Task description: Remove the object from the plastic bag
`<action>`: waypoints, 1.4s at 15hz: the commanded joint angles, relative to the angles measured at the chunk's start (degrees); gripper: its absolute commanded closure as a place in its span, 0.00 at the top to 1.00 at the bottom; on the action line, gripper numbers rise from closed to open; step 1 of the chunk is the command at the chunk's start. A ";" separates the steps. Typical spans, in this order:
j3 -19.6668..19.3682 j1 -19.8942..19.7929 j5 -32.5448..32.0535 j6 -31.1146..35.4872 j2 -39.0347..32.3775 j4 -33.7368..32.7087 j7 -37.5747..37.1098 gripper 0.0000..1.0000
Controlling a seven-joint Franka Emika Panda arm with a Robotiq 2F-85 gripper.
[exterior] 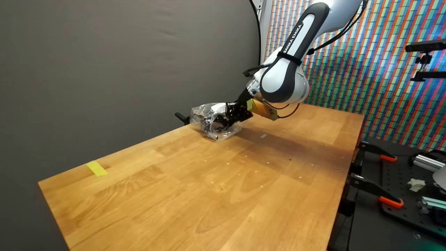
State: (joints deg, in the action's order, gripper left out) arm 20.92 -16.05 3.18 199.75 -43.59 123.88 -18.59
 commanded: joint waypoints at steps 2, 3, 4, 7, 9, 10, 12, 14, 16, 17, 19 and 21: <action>-2.94 3.06 2.47 -4.37 3.07 1.36 0.00 0.08; -3.53 3.67 3.11 -5.84 4.45 2.33 0.05 0.08; -3.79 3.92 3.45 -7.20 5.48 2.93 0.17 0.08; -5.01 5.44 5.62 -12.82 10.45 6.16 0.27 0.08; -6.09 6.63 7.18 -17.53 13.83 8.00 0.31 0.07; -6.08 6.73 7.94 -20.45 15.62 8.94 0.39 0.06; -7.59 8.34 9.57 -25.74 19.08 10.38 0.40 0.07; -8.53 9.09 10.88 -31.11 22.35 11.57 0.93 0.06; -8.81 9.36 12.45 -36.80 25.13 12.11 1.76 0.06; -9.63 10.04 12.84 -39.06 26.32 12.37 1.82 0.06; -11.21 11.23 12.88 -44.55 28.91 12.79 1.57 0.06; -12.79 12.32 12.52 -50.74 31.40 12.91 1.16 0.06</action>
State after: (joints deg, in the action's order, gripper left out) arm 10.86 -6.21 14.15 156.48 -18.18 134.67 -18.34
